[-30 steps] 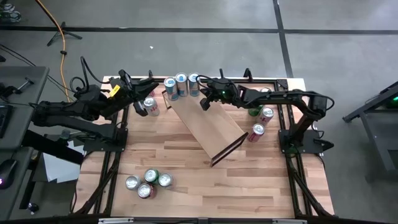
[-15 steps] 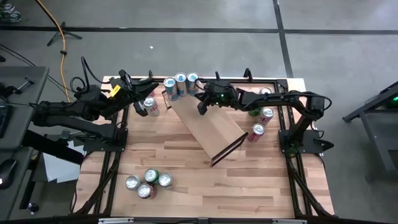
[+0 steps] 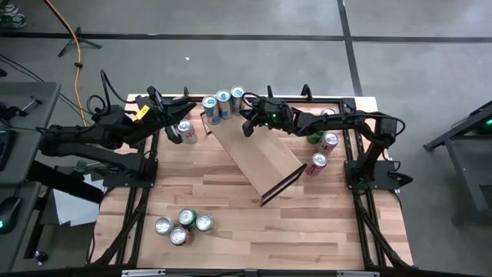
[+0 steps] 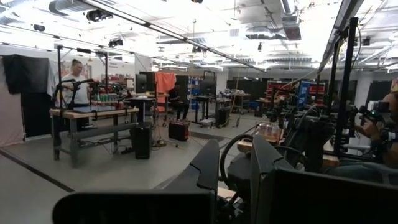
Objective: Place canned beverage on shelf
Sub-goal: Put the blue soda can on the shelf aligned with the other blue soda cans, then put the middle right red soda can on the shelf
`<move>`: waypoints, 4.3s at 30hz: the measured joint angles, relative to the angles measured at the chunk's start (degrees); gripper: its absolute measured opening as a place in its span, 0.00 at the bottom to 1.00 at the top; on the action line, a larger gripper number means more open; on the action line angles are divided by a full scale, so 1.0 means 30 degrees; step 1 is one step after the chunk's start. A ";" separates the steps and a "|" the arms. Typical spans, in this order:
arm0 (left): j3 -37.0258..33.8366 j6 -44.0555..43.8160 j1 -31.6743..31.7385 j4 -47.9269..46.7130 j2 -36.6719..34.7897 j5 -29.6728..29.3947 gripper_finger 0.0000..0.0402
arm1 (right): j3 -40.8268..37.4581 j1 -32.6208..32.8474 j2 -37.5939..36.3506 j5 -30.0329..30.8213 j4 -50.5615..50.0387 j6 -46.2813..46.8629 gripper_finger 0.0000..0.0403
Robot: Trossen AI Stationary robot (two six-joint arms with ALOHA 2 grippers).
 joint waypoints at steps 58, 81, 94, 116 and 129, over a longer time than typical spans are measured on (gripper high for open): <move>-0.0066 -0.0480 0.0002 -0.2490 -0.0137 0.0084 0.00 | 0.2492 -0.1144 -0.6827 -0.1376 -1.4584 -0.5177 0.00; -0.5269 -0.1948 0.2164 0.4023 -0.0690 0.7140 0.00 | 0.2455 0.6246 -1.2284 0.1227 -1.6490 -0.2196 0.00; -0.5275 -0.3515 0.2331 0.3055 -0.0801 0.7305 0.00 | -0.4161 0.5471 -1.6463 -0.0387 -1.1694 -0.0403 0.00; -0.5275 -0.3488 0.2242 0.3067 -0.0678 0.7278 0.00 | -0.7366 0.5515 -1.7634 -0.0755 -0.3890 -0.1186 0.00; -0.5275 -0.2760 0.2273 0.3711 -0.0935 0.7114 0.07 | -0.3833 0.5515 -1.7571 0.1353 -1.3770 0.1441 0.39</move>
